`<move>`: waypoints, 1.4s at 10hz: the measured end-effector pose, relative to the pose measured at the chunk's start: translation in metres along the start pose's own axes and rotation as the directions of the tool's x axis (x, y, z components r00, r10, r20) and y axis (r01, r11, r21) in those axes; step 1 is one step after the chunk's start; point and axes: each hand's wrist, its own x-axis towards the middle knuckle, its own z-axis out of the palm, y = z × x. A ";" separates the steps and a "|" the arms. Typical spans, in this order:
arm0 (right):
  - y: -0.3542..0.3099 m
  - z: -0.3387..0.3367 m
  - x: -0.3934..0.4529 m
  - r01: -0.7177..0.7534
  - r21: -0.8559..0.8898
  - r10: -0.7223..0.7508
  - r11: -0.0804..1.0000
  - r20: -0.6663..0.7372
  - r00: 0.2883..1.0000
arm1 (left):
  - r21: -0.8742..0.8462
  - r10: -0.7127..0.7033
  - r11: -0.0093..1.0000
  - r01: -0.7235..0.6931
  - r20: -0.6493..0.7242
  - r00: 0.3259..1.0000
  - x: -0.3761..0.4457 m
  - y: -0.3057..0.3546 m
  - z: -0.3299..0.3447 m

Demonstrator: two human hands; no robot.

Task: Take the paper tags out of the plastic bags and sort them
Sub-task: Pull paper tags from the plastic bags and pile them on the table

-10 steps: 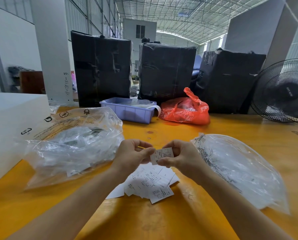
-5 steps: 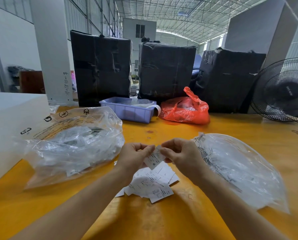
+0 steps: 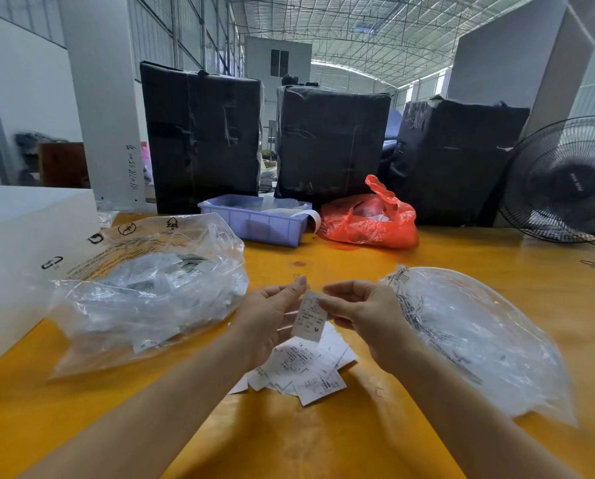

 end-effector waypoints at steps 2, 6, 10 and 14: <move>-0.003 -0.007 0.003 -0.007 0.067 0.011 0.998 -0.064 0.998 | 0.235 0.005 0.972 -0.011 0.028 1.000 0.003 0.001 -0.011; -0.011 -0.108 0.024 -0.113 -0.749 -0.225 0.653 -0.334 0.915 | 0.640 0.589 0.720 -0.268 -0.358 0.725 0.007 0.062 -0.082; 0.028 -0.134 0.027 -0.255 -0.853 -0.038 0.455 -0.305 0.952 | 0.822 0.526 0.545 0.166 -0.490 0.695 0.069 0.050 -0.189; 0.021 -0.129 0.028 -0.271 -0.901 -0.278 0.338 -0.371 0.886 | 0.958 0.761 0.206 0.201 -0.286 0.582 0.036 0.050 -0.127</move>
